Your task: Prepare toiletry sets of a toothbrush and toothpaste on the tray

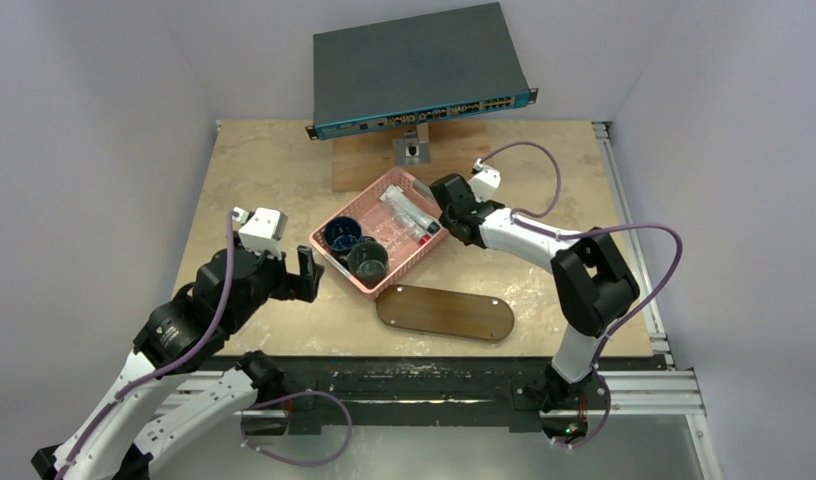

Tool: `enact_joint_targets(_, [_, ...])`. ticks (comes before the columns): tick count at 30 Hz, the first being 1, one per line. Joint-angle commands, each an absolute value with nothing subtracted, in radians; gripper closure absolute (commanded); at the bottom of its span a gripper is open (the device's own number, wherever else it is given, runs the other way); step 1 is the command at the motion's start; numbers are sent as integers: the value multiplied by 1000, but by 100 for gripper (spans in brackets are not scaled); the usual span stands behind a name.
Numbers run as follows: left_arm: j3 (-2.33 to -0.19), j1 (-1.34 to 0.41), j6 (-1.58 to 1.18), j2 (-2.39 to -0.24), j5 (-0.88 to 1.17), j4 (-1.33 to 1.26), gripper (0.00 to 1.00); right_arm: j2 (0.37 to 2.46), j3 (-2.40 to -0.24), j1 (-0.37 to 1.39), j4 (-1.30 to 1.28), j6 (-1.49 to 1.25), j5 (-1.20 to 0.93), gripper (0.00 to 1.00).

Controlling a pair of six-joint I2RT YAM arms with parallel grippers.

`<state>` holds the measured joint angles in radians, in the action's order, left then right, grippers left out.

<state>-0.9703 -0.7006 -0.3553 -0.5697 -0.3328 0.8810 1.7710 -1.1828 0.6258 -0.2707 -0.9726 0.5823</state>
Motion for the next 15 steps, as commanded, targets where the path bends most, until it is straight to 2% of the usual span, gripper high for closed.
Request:
enact_joint_targets(1, [-968, -695, -343, -565, -324, 854, 1, 1735, -1153, 607, -358, -933, 635, 95])
enact_joint_targets(3, [-968, -693, -342, -563, -324, 855, 1, 1727, -1163, 607, -347, -869, 631, 83])
enact_joint_targets(5, [-968, -693, -342, -560, -323, 853, 1, 1721, -1167, 605, -328, -808, 628, 76])
enact_joint_targets(8, [-969, -693, -342, -558, -322, 854, 1, 1713, -1175, 605, -291, -703, 620, 60])
enact_joint_targets(13, [-968, -693, -343, -555, -319, 853, 1, 1697, -1181, 600, -200, -507, 552, 45])
enact_joint_targets(15, [-968, -695, -342, -555, -318, 854, 1, 1684, -1175, 592, -151, -435, 493, 44])
